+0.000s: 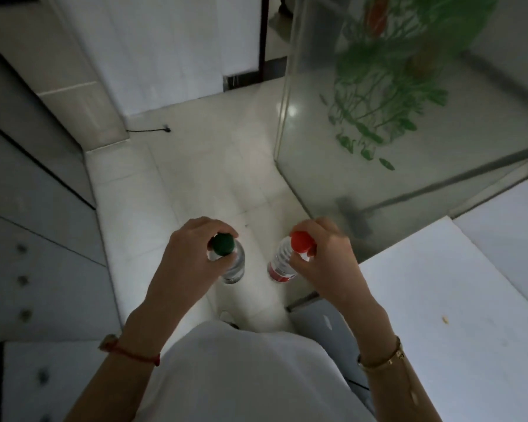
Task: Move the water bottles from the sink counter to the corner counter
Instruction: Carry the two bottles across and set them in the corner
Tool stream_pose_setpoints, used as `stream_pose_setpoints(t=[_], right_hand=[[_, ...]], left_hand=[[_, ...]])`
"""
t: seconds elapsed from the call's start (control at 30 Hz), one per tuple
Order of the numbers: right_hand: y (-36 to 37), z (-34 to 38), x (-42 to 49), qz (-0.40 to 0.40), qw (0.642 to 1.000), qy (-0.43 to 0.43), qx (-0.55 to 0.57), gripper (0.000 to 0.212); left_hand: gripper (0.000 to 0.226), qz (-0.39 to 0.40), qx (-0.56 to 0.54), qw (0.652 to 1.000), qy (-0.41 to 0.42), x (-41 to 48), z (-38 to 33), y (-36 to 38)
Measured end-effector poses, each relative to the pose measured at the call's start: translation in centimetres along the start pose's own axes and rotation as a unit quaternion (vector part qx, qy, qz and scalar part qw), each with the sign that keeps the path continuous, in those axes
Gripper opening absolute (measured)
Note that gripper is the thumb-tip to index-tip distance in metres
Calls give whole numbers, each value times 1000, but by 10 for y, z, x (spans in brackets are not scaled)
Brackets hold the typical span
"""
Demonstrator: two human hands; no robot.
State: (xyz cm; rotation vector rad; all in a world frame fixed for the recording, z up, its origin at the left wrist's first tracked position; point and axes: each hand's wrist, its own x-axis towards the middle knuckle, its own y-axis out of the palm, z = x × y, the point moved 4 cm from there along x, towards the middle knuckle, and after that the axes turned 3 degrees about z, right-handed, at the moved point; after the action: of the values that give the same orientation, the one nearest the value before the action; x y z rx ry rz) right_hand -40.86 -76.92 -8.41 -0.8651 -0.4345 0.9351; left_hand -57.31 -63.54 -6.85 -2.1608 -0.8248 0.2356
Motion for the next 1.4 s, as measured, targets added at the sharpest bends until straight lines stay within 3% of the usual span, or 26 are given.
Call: stream_pose_setpoints(t=[0.67,1.4], right_hand=[[103,147,217,127,975,-182,17,29],[176,282,553,196,918,-346,-1,31]], left_hand=[[26,-141,11,975,-172,65,156,-124],[29,-262,29,913,-311,280,304,-244]])
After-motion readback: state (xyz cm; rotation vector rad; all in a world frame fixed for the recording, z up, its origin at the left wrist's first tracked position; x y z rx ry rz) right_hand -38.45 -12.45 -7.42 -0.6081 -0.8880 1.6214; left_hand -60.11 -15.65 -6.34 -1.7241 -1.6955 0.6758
